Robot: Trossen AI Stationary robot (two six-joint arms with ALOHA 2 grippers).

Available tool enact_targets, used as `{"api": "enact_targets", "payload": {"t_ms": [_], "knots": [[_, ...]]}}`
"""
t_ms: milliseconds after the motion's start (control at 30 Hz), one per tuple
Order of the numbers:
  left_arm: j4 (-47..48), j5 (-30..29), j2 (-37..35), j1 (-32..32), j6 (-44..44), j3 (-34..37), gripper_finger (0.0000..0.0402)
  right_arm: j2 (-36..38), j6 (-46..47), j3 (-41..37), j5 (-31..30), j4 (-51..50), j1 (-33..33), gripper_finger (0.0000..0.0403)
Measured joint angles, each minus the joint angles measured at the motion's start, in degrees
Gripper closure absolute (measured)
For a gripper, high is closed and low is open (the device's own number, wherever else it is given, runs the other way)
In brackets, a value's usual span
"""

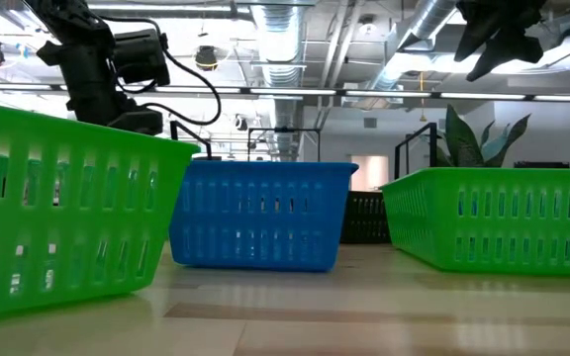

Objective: Stack baskets on shelf by color
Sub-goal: Put the top green bin on the shelf

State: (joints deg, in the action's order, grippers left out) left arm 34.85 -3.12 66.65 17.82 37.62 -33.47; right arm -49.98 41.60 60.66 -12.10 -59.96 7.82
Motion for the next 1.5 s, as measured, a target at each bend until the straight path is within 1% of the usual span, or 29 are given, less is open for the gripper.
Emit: {"api": "enact_targets", "payload": {"t_ms": [100, 233, 333, 467, 533, 633, 733, 800, 867, 1067, 1200, 1367, 1400, 1433, 1500], "knots": [[0.53, 1.39, -0.09, 0.0, 2.87, -1.07, 0.0398, 0.0, 0.0, 0.0, 0.0, 0.02, 0.0, 0.0158], [0.55, 3.43, -0.33, -0.96, 6.57, -4.63, 0.04, 0.0, -0.02, 0.0, 0.0, 0.14, 0.0, 0.0158], [1.07, 5.75, -0.33, -1.81, 6.61, -8.86, 0.0401, 0.07, -0.02, 0.0, 0.0, 0.13, 0.02, 0.0158], [3.88, 10.84, -0.31, -2.56, 6.54, -14.61, 0.0401, 0.07, -0.06, 0.0, 0.0, 0.15, 0.02, 0.0158], [3.67, 13.31, -0.31, -2.56, 6.26, -18.32, 0.0401, 0.07, -0.08, 0.0, 0.0, 0.21, 0.04, 0.0158], [3.45, 12.37, 0.01, -2.56, 3.98, -25.12, 0.0401, 0.07, -0.24, 0.0, 0.0, 0.52, 0.08, 0.0158], [3.51, 10.26, 2.51, -1.5, -0.16, -32.86, 0.0401, 0.07, -0.22, 0.0, 0.0, 0.51, 0.08, 0.0158], [4.74, 10.25, 5.74, 0.0, -4.33, -38.89, 0.0401, 0.07, -0.2, 0.0, 0.0, 0.5, 0.08, 0.0158], [7.13, 11.46, 10.5, 1.51, -9.51, -45.49, 0.0401, 0.07, -0.17, 0.0, 0.0, 0.49, 0.08, 0.0158], [20.33, 17.48, 29.79, 5.62, -28.86, -68.39, 0.0401, 0.09, -0.16, 0.0, 0.0, 0.5, 0.08, 0.0158], [27.29, 17.36, 42.8, 7.92, -41.18, -83.02, 0.0401, 0.09, 0.0, 0.0, 0.02, 0.48, 0.08, 0.0158], [32.25, 17.29, 57.68, 11.31, -49.4, -98.88, 0.0401, 0.09, 0.01, 0.0, 0.0, 0.48, 0.08, 0.0158], [32.49, 17.3, 60.34, 11.91, -50.94, -101.42, 0.0401, 0.09, 0.0, 0.0, 0.0, 0.48, 0.08, 0.0158], [30.53, 17.39, 61.7, 12.49, -52.16, -101.38, 0.0401, 0.09, 0.01, 0.0, 0.02, 0.47, 0.08, 0.0158], [25.7, 17.77, 62.39, 13.63, -53.46, -98.28, 0.0401, 0.08, 0.04, 0.0, 0.02, 0.48, 0.08, 0.0158]]}}
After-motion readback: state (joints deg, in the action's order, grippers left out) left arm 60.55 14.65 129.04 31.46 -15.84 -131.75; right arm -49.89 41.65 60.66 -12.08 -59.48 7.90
